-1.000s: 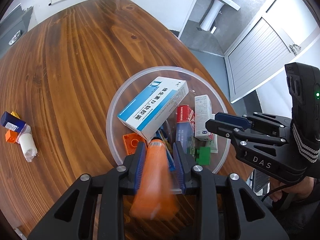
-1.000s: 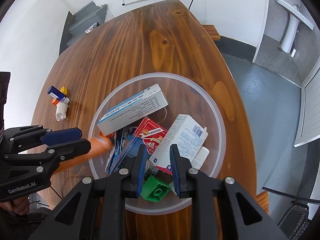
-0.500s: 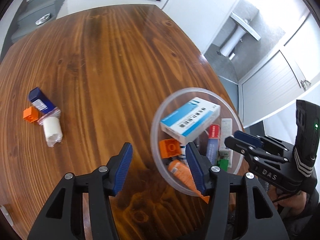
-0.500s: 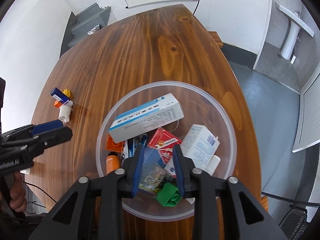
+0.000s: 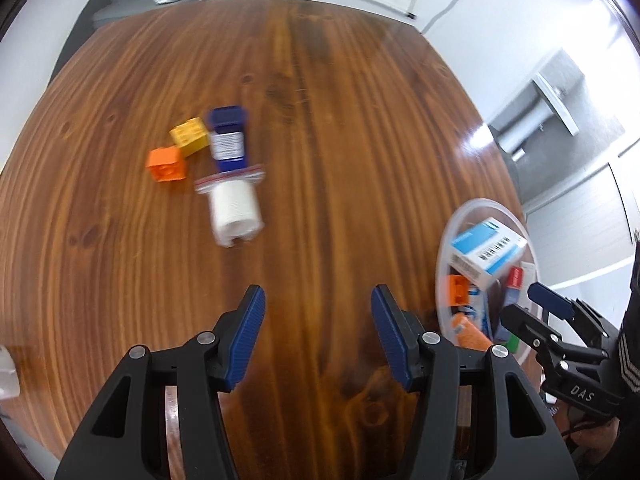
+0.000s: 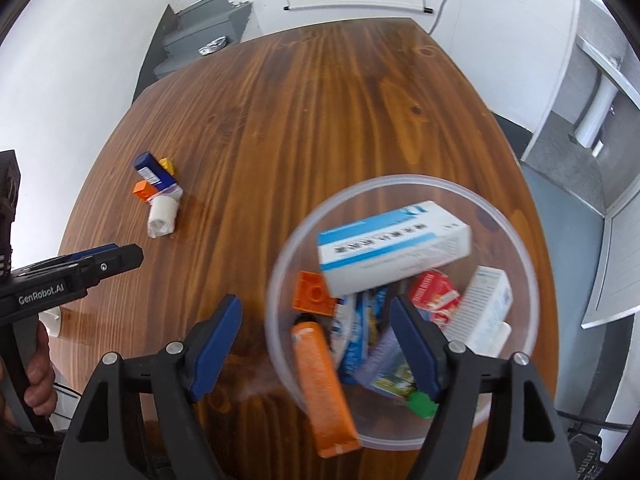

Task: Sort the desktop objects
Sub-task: 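Withdraw both open tools from the bowl back toward the remaining table items, then grasp the orange brick with the left tool while the right tool grasps the bagged bandage roll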

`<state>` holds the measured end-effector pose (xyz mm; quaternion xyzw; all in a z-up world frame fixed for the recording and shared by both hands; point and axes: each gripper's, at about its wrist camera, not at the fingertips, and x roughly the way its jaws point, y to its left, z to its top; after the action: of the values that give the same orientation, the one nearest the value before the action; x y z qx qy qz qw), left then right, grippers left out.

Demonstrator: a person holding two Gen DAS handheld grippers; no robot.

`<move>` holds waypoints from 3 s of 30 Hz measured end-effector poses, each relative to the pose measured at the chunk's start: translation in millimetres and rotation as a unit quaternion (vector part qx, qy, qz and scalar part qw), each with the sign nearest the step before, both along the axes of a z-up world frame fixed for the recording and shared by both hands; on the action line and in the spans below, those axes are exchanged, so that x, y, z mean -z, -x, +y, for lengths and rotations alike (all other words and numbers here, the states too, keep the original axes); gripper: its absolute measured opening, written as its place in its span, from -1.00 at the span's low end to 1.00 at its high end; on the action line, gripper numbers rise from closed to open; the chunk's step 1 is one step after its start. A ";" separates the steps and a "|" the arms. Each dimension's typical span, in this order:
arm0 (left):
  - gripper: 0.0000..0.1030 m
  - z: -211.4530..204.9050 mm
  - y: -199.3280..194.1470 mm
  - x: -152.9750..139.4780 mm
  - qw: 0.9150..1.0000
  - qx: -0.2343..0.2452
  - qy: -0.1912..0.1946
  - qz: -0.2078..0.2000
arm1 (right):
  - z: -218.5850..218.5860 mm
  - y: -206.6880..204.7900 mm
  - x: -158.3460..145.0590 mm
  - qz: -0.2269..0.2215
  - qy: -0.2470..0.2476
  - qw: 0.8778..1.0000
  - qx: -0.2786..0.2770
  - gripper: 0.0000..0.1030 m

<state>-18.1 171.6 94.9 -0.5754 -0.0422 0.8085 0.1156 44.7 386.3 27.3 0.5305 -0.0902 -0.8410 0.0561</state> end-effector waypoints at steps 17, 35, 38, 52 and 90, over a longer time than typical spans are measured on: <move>0.14 -126.5 41.2 18.1 0.995 -0.098 0.025 -0.011 | -109.9 33.2 16.3 -0.014 0.003 0.995 -0.094 0.55; 0.14 -123.2 116.5 49.6 0.998 -0.051 0.016 -0.023 | -163.0 69.1 39.6 -0.041 0.023 0.996 -0.071 0.55; 0.14 -122.3 125.2 55.0 0.998 -0.051 0.017 -0.024 | -164.4 74.6 44.6 -0.046 0.020 0.997 -0.062 0.55; 0.14 -119.1 141.3 61.2 0.999 -0.042 -0.005 -0.021 | -173.4 90.0 47.7 -0.045 0.013 0.997 -0.053 0.55; -0.45 -123.4 92.5 84.7 0.999 -0.031 0.035 -0.003 | -211.0 128.1 71.6 -0.030 -0.033 0.993 -0.113 -0.22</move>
<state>-110.6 48.2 10.2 -0.5798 -0.0320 0.8111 0.0697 -83.4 175.3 -44.3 0.5637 -0.0032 -0.8156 0.1303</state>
